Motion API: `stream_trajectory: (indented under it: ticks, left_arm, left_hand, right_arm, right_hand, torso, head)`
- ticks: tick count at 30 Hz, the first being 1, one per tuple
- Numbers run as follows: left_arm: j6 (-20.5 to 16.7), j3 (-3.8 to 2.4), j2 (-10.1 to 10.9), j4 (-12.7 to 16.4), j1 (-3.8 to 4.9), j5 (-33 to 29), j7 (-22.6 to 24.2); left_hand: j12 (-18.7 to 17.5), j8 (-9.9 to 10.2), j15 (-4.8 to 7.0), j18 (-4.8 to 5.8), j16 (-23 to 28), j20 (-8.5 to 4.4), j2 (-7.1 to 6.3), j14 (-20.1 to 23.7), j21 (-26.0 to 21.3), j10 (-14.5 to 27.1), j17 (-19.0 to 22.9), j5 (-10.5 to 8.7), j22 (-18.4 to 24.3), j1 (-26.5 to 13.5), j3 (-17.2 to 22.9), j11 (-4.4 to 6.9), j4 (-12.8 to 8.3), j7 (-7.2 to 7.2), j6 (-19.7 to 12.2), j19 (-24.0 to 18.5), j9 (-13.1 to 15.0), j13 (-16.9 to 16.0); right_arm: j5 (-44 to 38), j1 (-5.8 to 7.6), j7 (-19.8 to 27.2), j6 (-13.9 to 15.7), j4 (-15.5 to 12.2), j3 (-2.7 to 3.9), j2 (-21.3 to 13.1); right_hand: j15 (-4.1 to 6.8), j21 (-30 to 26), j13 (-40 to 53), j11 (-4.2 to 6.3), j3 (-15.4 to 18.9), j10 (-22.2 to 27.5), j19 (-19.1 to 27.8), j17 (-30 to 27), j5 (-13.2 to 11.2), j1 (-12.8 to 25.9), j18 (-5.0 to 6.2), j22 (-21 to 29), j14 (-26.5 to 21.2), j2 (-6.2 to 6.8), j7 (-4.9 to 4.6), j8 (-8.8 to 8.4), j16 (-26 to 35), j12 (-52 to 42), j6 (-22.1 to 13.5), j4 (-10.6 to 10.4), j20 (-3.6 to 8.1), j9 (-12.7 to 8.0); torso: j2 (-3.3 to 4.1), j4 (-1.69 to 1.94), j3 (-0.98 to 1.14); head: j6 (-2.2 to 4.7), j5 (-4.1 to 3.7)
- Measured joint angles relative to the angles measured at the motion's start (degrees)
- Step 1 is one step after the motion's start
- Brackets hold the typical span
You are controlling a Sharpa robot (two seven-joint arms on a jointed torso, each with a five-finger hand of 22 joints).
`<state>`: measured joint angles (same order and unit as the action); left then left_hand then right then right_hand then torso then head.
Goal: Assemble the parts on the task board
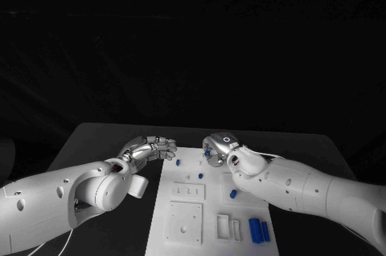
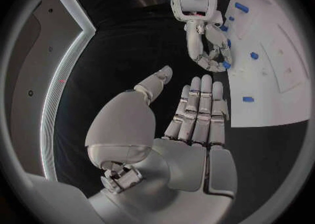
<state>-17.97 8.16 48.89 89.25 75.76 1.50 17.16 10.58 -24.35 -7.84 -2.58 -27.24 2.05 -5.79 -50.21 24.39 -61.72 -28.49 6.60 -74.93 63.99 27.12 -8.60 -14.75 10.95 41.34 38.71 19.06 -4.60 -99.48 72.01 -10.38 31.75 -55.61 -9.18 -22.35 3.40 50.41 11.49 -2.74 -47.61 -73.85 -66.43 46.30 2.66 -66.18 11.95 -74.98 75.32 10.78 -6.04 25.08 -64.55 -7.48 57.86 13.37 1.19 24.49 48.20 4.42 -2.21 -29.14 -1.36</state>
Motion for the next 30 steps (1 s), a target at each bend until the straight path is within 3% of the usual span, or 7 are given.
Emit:
stream_trajectory:
  ticks: [8,17,30]
  left_arm:
    - [0.03,-0.02,-0.1,0.05,0.0,0.05,-0.01]
    - [0.04,-0.03,-0.13,0.05,0.1,0.11,-0.01]
    - [0.06,-0.07,-0.29,0.22,0.83,0.23,-0.02]
  left_hand:
    - [0.0,0.0,0.0,0.01,0.0,0.0,0.0,0.0,0.0,0.0,0.0,0.0,0.01,0.0,-0.16,0.0,-0.16,0.0,0.0,0.0,0.0,0.05]
    - [0.0,0.0,0.0,0.02,0.0,0.0,0.0,0.0,0.0,0.0,0.0,0.0,0.02,0.0,-0.16,0.0,-0.16,0.0,0.0,0.0,0.0,0.05]
    - [0.0,0.0,0.0,0.04,0.0,0.0,0.0,0.0,0.0,0.0,0.0,0.0,0.02,0.0,-0.01,0.0,-0.31,0.0,0.0,0.0,0.0,0.05]
  right_arm:
    - [-0.65,0.0,-0.31,0.6,0.9,0.05,1.18]
    - [-0.98,0.0,-0.38,0.84,1.64,0.06,1.62]
    - [-1.03,0.0,-0.37,0.81,3.17,0.07,2.36]
  right_hand:
    - [0.0,0.0,0.03,0.0,0.0,0.0,0.0,0.0,0.0,0.01,0.0,0.0,0.0,0.01,0.0,-0.02,0.0,0.06,-0.01,0.0,-0.01,0.08]
    - [0.0,-0.01,0.36,0.0,-0.16,0.0,-0.08,-0.05,-0.01,0.01,0.0,0.0,0.0,0.02,-0.02,-0.03,0.0,0.2,-0.03,0.16,-0.11,0.15]
    - [0.0,-0.01,0.36,0.0,-0.32,0.0,0.12,-0.11,-0.06,-0.05,0.0,0.0,0.0,0.1,-0.06,-0.03,0.0,-0.02,-0.08,-0.01,-0.1,0.3]
  torso:
    - [0.08,-0.04,-0.05]
    - [0.21,0.21,-0.2]
    - [0.62,0.38,-0.38]
  head:
    - [0.03,0.27]
    - [-0.04,0.31]
    - [-0.07,0.43]
